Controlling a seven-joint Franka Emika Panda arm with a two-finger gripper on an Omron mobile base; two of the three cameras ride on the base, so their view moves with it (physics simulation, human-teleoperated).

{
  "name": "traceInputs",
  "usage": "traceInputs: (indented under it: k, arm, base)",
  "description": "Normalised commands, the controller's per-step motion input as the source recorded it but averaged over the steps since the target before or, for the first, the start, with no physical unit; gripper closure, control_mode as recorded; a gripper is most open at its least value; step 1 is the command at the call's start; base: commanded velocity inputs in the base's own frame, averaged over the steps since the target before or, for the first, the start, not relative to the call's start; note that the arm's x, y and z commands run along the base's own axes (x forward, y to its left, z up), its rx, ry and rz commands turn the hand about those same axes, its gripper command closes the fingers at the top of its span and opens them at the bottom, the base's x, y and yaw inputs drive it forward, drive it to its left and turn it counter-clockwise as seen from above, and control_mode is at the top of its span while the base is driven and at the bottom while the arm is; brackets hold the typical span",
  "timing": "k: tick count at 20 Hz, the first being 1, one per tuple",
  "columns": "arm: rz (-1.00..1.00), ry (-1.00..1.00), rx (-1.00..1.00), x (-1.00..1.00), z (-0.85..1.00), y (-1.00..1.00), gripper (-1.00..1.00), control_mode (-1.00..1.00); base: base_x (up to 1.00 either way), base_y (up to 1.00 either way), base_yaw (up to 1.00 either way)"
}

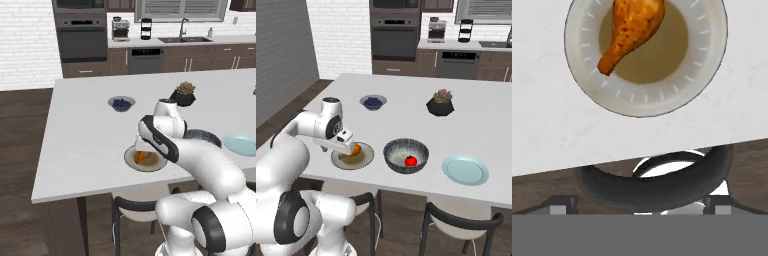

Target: Pick the chicken drumstick and tomato from their plates and place them in the bowl. Then put the bowl in the fridge.

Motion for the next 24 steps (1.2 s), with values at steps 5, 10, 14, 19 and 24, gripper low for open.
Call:
traceInputs:
  k: [5, 10, 14, 19, 24]
  arm:
    - [-0.13, 0.12, -0.08, 1.0, -0.36, 0.0, -1.0, -1.0]
    - [-0.08, 0.02, -0.01, 1.0, -0.35, -0.01, -1.0, -1.0]
    - [-0.07, 0.04, -0.02, 0.94, -0.45, -0.02, -1.0, -1.0]
    - [-0.08, 0.11, -0.02, 0.57, -0.34, -0.13, -1.0, -1.0]
    - [-0.05, 0.09, 0.0, -0.14, -0.1, -0.05, -1.0, -1.0]
  base:
    - [0.0, 0.0, 0.0]
    - [0.0, 0.0, 0.0]
    - [0.0, 0.0, 0.0]
    - [0.0, 0.0, 0.0]
    - [0.0, 0.0, 0.0]
